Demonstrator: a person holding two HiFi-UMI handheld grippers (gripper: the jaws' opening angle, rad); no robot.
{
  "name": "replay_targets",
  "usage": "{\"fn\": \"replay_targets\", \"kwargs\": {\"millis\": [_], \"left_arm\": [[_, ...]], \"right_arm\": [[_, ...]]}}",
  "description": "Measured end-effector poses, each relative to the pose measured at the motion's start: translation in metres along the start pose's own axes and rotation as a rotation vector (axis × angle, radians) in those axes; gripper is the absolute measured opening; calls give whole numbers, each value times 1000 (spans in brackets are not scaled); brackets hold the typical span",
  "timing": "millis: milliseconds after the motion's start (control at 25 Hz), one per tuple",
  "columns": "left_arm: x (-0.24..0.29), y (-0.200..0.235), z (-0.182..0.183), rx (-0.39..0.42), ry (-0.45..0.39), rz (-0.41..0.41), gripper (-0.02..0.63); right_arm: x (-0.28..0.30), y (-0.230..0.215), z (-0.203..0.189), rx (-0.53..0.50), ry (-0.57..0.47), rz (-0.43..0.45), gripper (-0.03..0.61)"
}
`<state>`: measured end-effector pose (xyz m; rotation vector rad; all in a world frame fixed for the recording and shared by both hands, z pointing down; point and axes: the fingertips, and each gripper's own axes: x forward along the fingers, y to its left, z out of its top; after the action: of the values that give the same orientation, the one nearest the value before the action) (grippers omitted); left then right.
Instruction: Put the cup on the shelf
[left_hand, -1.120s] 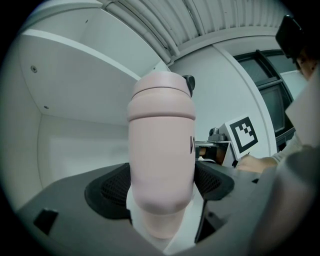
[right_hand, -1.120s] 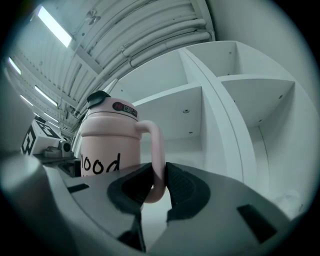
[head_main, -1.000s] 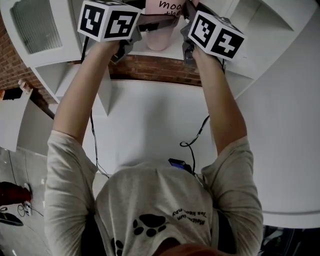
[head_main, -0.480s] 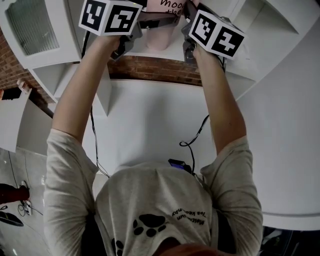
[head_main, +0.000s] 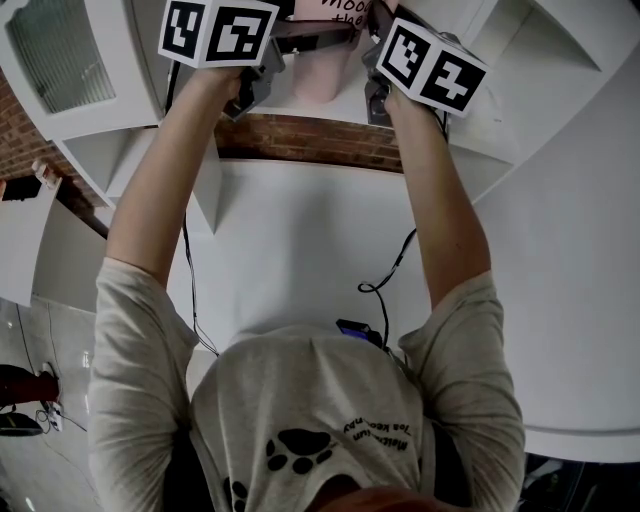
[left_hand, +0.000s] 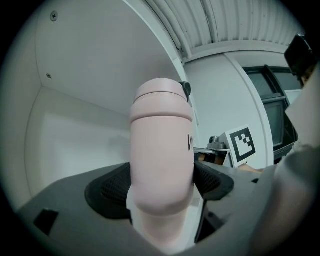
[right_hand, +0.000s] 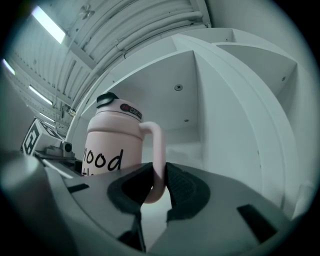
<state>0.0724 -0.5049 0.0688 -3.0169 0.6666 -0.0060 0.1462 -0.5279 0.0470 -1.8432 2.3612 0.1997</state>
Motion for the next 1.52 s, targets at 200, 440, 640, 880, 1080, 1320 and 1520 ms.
{"fn": "replay_targets", "kwargs": {"millis": [200,440,640,880,1080,1320,1520], "left_arm": [[1,4,-1,-27,-13,-7,403],[0,5,0,-35,-21,-3,403],[0,4,1,-32,-17,1,402],[0,5,0,-34,-13,-1,402],[4,3,0,-33,-24,-25,400],[0,5,0,-28,-7,13,399],[1,8,2,-37,-25,16,400]], "right_arm": [[3,-1,-2,0,0,-8,81],[4,-1,-1,2,-5,-12,83],[2,0,-2,-1,-8,-13,83],[-4,3,-3,-27,-15,-14,84],[-14,4,-1,-32,-44,-52,101],[-37,14,9,-12,-98,-43,133],[-47,10,1,6,-81,-47,133]]}}
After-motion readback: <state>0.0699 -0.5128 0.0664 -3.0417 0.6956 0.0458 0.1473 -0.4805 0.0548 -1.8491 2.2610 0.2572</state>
